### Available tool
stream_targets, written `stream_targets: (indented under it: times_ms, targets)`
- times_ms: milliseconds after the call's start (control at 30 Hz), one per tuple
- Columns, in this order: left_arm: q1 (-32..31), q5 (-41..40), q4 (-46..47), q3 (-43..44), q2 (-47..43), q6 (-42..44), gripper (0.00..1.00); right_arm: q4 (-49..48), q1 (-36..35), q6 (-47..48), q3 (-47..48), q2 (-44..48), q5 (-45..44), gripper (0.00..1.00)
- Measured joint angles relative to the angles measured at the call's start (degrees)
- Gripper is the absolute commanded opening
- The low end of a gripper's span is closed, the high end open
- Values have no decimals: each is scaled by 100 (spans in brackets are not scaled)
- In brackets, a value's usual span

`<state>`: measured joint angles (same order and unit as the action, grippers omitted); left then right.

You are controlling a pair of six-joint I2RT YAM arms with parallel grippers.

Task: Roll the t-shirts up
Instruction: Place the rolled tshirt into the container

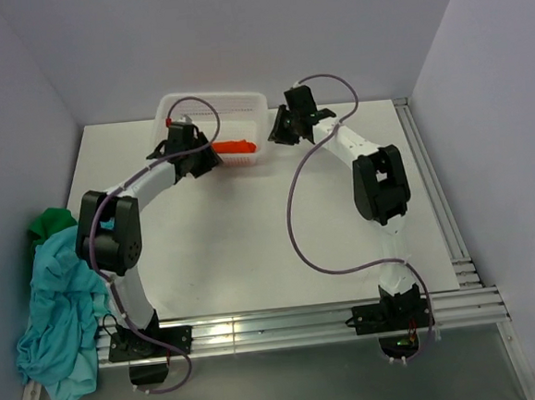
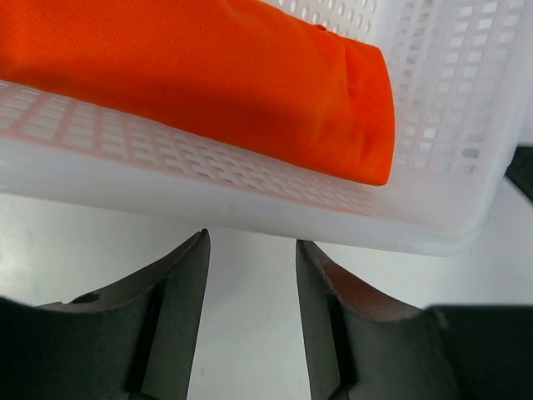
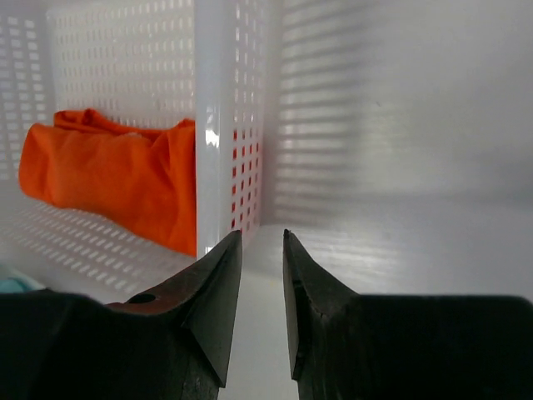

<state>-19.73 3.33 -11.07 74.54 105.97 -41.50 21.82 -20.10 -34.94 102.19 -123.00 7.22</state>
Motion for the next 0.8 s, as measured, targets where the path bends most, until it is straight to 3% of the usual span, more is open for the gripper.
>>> stream_targets:
  times_ms: [133,300,367,400,500,533,633,800]
  targets:
    - [411,44,-2,660,439,90,53,66,-28,-105,907,-581,229,40]
    - [374,175,81,393,42,149,61,72,-28,-70,793,-380,380,56]
    - [291,208,92,28,-435,144,66,-55,-28,4,225,72,446,70]
    - [251,214,79,-186,-732,142,68,-70,-31,31,-116,396,485,85]
    - [153,258,140,-826,-1733,136,77,-304,-55,164,-1169,1488,555,99]
    - [133,275,164,-997,-2015,133,86,-446,-72,214,-1521,1893,546,100]
    - [125,286,269,-1563,-2933,131,99,-881,-181,345,-2435,3071,496,100]
    - [131,192,417,-2588,-4269,116,100,-1829,-382,566,-4369,5084,372,100]
